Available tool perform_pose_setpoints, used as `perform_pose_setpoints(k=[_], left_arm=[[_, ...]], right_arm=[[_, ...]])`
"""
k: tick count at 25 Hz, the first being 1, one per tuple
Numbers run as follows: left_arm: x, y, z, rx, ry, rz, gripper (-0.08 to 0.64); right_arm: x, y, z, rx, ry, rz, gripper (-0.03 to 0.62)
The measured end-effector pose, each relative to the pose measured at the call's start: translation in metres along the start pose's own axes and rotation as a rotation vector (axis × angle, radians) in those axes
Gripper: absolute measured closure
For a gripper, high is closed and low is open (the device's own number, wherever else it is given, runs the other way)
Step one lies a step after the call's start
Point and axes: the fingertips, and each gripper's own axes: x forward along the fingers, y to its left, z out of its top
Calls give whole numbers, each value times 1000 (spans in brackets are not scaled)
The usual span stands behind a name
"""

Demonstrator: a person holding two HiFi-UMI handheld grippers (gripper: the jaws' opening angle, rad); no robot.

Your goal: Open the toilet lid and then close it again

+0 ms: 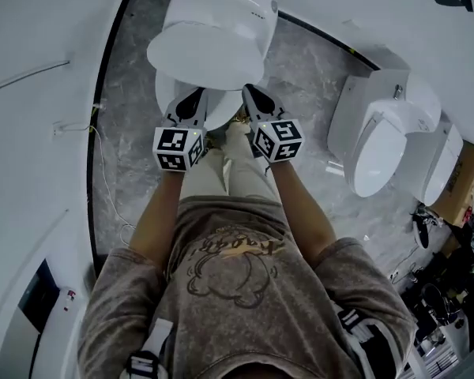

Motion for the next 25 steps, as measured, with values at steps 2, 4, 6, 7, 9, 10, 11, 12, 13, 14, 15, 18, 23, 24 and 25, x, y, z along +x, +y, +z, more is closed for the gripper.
perform_pose_setpoints(k=[2, 4, 6, 7, 9, 10, 11, 12, 13, 14, 15, 18, 23, 24, 25], left_arm=[[14, -3, 23, 12, -12, -13, 551], [29, -1, 46, 27, -28, -22, 551], [41, -1, 66, 32, -37, -23, 551], [48, -2, 75, 29, -38, -21, 551], [62, -3, 92, 23, -41, -17, 551], [70, -3, 101, 21, -43, -16, 551], [78, -3, 110, 20, -43, -17, 551], [88, -3, 119, 21, -43, -17, 551], [98, -2, 128, 22, -42, -16, 551], [108, -2, 136, 23, -41, -16, 551], [118, -1, 144, 24, -40, -15, 551], [150, 1, 163, 21, -41, -12, 551], [190, 9, 187, 30, -37, -13, 551], [197, 9, 190, 31, -34, -14, 551], [202, 9, 193, 34, -31, -14, 551]], right_arm=[[0, -10, 16, 5, -13, -10, 565], [4, -19, 35, 4, -33, -16, 565], [2, -28, 53, -3, -42, -17, 565], [0, -33, 63, -7, -44, -17, 565], [-3, -47, 81, -17, -50, -21, 565], [-5, -54, 90, -19, -54, -26, 565], [-5, -63, 99, -19, -60, -31, 565], [-5, -71, 107, -19, -65, -38, 565], [-4, -81, 115, -18, -71, -44, 565], [-2, -90, 122, -15, -75, -51, 565], [0, -99, 129, -12, -79, -57, 565], [6, -122, 147, -7, -86, -72, 565], [16, -141, 167, 4, -90, -87, 565], [17, -145, 170, 6, -88, -89, 565], [19, -147, 172, 8, -87, -90, 565]])
